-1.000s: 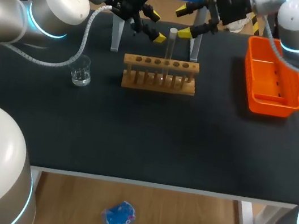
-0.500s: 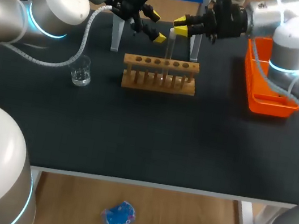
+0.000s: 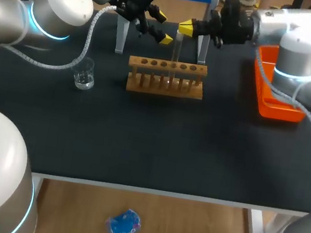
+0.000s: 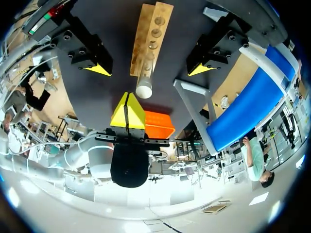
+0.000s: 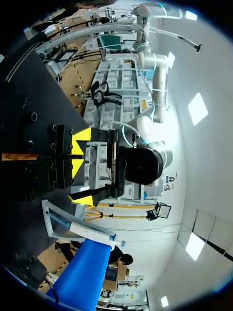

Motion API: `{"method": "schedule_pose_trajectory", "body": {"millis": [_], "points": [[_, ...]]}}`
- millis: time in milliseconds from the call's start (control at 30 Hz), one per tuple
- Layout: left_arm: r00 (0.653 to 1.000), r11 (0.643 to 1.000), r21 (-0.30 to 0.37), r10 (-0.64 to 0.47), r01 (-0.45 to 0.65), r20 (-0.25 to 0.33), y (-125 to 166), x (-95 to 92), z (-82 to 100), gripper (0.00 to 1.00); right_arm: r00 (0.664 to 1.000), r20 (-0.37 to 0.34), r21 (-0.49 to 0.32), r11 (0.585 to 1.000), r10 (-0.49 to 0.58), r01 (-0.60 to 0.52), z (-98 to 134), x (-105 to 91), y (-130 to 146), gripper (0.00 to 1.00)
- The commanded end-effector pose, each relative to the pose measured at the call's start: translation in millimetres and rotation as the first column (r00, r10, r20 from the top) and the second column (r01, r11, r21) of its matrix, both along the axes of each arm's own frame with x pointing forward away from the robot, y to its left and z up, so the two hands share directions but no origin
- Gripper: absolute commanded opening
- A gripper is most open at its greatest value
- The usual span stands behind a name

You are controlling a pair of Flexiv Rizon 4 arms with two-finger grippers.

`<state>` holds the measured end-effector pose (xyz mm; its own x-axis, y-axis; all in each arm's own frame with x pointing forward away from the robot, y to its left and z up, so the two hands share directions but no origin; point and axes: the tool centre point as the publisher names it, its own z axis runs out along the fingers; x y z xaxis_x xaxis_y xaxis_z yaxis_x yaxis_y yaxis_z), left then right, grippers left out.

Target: Invert the test tube, pick up the pipette, mount the tip to pipette, aspirate from beaker and dispense into the tube, eject the tip, return the pipette, and cap with the stopper.

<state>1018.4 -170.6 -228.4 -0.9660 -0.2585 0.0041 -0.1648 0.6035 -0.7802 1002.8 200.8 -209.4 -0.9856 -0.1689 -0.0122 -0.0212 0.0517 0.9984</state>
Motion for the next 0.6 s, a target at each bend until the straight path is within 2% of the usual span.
{"method": "schedule_pose_trajectory", "body": {"millis": [33,600], "points": [[1.000,1.000,0.004,-0.001,0.001,-0.004,0.0,0.2,1.2,1.00,1.000,-0.005,0.001,1.000,0.013,-0.013,-3.4,6.0,1.9,0.00],[1.000,1.000,0.004,-0.001,0.001,-0.004,0.0,0.2,1.2,1.00,0.999,-0.041,-0.005,1.000,0.015,-0.015,-17.4,12.8,5.7,0.00]]}}
